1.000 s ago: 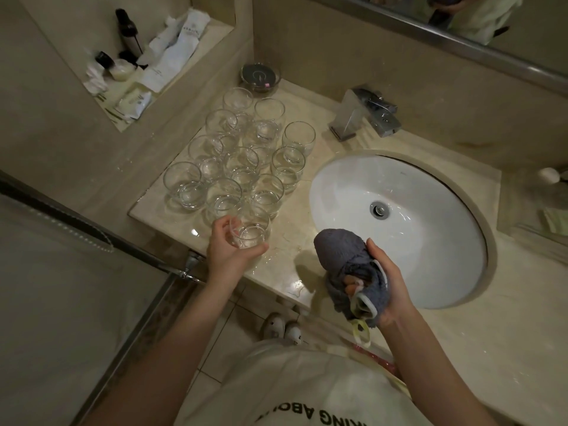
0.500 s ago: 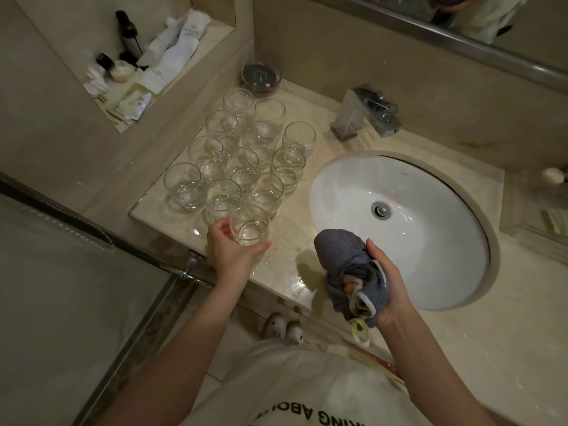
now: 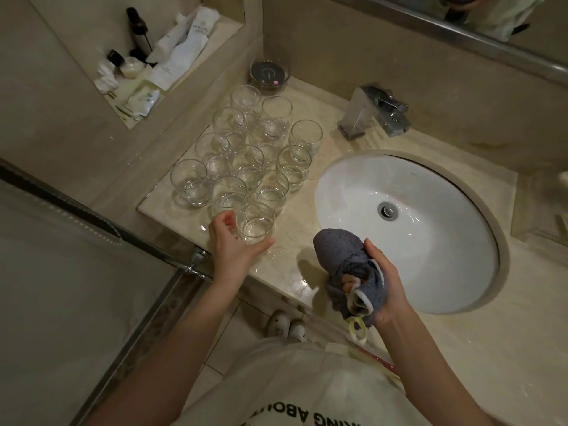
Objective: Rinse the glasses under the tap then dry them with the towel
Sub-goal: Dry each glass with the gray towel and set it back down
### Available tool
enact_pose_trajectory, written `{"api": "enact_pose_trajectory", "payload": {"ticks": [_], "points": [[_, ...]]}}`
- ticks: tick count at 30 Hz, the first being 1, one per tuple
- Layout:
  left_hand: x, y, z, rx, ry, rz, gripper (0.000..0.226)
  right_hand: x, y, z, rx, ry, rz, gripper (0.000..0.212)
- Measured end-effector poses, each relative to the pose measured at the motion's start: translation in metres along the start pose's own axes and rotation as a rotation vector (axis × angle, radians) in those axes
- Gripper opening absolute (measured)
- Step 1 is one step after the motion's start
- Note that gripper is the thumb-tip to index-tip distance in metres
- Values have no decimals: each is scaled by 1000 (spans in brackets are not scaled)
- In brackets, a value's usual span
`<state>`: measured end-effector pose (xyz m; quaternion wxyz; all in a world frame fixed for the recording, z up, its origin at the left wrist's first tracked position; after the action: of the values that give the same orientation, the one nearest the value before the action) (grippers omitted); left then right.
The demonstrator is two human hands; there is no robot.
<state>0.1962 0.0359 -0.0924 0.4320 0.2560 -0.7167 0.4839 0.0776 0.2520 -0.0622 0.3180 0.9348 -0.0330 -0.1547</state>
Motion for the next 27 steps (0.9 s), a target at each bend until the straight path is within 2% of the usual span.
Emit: {"api": "enact_pose_trajectory", "payload": {"ticks": [2, 4, 10, 14, 19, 23, 27], "points": [[5, -7, -1, -18, 19, -4, 91, -1, 2, 1, 6, -5, 5, 33], [12, -13, -2, -42, 35, 0, 88, -2, 6, 2, 6, -13, 14, 35], [57, -31, 7, 45, 156, 61, 51, -1, 11, 5, 14, -6, 20, 43], [94, -8, 38, -35, 244, 90, 36, -6, 12, 1, 39, -20, 66, 39], [139, 38, 82, -185, 375, 290, 44, -15, 11, -3, 75, -50, 128, 40], [150, 73, 103, -305, 411, 518, 70, -27, 10, 0, 102, -94, 117, 60], [146, 95, 111, -343, 434, 820, 83, -39, 14, 2, 101, -112, 117, 65]]}}
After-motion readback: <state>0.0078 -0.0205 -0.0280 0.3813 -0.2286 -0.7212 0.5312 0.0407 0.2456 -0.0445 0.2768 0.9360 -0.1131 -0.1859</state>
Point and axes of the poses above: each hand's wrist, its own z-axis towards the middle knuckle, its own y-axis out of the palm, x = y × z, the point moved 9 cm from there along z, towards the middle knuckle, and after that the axes turned 6 degrees about z, right-handed, at the moved point
